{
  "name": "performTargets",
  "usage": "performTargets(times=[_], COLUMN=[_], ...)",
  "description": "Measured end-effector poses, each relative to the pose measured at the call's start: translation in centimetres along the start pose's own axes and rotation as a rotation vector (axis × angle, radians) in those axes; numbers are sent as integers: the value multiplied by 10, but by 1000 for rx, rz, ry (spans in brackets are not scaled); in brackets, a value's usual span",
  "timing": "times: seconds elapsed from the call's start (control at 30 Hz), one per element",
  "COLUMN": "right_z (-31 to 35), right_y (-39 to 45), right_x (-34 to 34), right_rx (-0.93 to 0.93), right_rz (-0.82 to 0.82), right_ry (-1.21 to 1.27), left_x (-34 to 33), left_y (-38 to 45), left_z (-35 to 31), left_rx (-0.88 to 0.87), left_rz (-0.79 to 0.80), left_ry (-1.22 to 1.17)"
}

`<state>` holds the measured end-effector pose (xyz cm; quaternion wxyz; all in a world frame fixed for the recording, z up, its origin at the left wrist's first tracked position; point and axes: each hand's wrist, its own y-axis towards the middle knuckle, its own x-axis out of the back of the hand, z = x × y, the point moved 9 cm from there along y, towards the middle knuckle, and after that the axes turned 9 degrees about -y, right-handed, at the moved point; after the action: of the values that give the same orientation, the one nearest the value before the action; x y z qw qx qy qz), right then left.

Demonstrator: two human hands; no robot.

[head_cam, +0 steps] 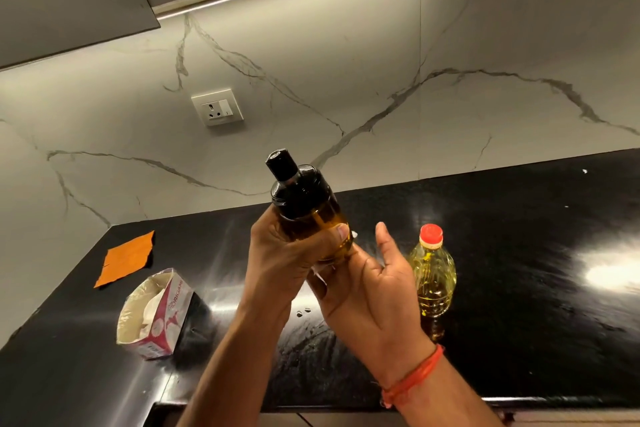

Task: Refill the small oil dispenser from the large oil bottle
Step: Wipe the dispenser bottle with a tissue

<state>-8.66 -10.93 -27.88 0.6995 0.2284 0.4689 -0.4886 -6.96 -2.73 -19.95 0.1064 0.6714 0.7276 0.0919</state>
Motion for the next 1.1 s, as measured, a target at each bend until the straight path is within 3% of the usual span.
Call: performTargets(times=[0.13, 0.3, 0.4, 0.57, 0.67, 0.93, 1.1], right_z=[-8, 15, 29, 30, 39, 41, 32], right_y=[-12, -28, -36, -41, -40, -15, -39], right_x=[5, 9, 0, -37, -58, -46, -47], right_rx=[-13, 130, 257, 473, 696, 615, 831], right_rz=[-29, -28, 3, 104, 135, 177, 162], right_ry=[-46, -159, -401, -1027, -1209, -1141, -1253], left_x=[9, 26, 28, 15, 10, 7, 12], left_y=[5, 8, 6, -1, -4, -11, -10], left_z=[-1, 1, 4, 4, 1, -13, -14], left_rx=[-1, 5, 17, 52, 55, 42, 48], left_rz=[-37, -86, -93, -44, -24, -18, -51], left_ry=[32, 26, 5, -18, -50, -91, -74])
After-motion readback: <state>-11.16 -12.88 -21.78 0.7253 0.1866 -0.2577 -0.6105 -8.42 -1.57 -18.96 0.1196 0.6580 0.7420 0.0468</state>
